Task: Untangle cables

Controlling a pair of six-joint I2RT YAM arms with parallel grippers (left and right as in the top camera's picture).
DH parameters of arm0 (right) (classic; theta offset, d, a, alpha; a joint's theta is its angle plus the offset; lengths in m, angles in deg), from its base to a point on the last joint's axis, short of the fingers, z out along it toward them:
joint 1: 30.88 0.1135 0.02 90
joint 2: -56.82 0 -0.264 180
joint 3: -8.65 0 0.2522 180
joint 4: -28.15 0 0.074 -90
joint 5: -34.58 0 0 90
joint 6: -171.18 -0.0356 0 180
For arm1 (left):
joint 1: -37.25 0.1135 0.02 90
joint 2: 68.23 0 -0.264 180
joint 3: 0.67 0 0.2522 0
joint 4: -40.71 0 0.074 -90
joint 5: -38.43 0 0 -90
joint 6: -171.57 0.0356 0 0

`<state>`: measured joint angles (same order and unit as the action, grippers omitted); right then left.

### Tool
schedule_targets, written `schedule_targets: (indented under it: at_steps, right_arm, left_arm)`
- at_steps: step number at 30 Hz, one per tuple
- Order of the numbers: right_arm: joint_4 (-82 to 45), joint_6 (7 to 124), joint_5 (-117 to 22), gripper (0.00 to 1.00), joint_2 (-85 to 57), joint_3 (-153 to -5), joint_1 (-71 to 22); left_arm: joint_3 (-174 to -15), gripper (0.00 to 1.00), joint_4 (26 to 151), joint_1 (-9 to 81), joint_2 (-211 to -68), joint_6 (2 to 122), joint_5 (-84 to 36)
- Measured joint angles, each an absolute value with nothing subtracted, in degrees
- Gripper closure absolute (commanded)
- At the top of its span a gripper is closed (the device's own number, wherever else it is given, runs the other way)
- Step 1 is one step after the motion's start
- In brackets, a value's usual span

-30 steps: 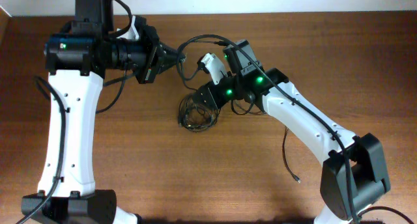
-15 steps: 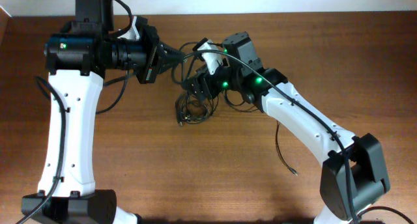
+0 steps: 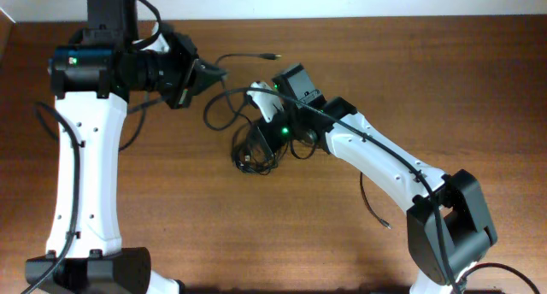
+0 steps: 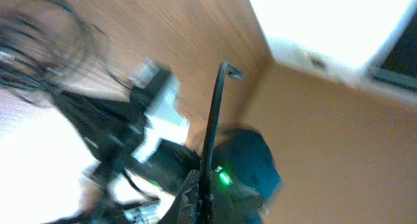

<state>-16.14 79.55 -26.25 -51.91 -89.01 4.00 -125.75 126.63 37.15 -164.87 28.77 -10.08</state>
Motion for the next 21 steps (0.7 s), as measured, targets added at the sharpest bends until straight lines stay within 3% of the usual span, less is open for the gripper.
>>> schedule_targets:
  at_steps: [1, 6, 7, 8, 9, 12, 13, 15, 18, 20, 21]
  right_arm:
    - [-21.25, 78.87, -26.3, 0.96, -51.89, -89.16, 3.97]
    - [-31.89, 77.89, -26.93, 0.96, -48.17, -89.16, 3.95]
    - [-32.48, 77.41, -27.02, 0.96, -45.11, -89.16, 3.93]
    - [-32.9, 76.56, -27.13, 0.96, -42.42, -89.16, 3.93]
    - [-33.23, 75.03, -27.35, 0.96, -38.49, -89.55, 3.71]
    - [-33.62, 72.38, -27.54, 0.96, -33.09, -93.44, 3.23]
    - [-34.23, 71.66, -27.54, 0.96, -31.89, -96.04, 2.9]
    - [-35.06, 70.15, -27.91, 0.96, -31.43, -101.49, 2.64]
    - [-35.33, 65.15, -28.39, 0.96, -31.38, -107.8, 2.64]
    - [-35.5, 61.89, -29.05, 0.96, -31.3, -108.87, 2.6]
    - [-37.34, 60.12, -31.59, 0.96, -31.3, -108.9, 2.44]
  left_arm:
    - [-125.75, 0.91, 127.52, 37.35, -164.87, 28.62, -14.1]
    - [-124.86, 0.89, 130.56, 37.33, -164.87, 28.38, -37.9]
    - [-123.83, 0.82, 130.58, 37.33, -164.87, 28.38, -40.87]
    - [-123.04, 0.56, 130.47, 37.33, -164.87, 28.38, -42.07]
    - [-121.51, 0.39, 130.52, 37.33, -164.87, 28.33, -43.69]
    - [-117.38, 0.08, 130.39, 37.15, -164.87, 29.45, -44.98]
    - [-116.05, 0.04, 130.3, 37.0, -164.93, 31.44, -45.0]
    - [-114.59, 0.15, 130.15, 36.67, -164.93, 38.56, -44.65]
    - [-114.19, 0.16, 130.12, 36.63, -164.93, 51.96, -43.19]
    - [-114.15, 0.29, 130.54, 36.63, -164.93, 56.38, -41.46]
    - [-114.15, 0.01, 131.19, 36.63, -164.93, 57.45, -40.96]
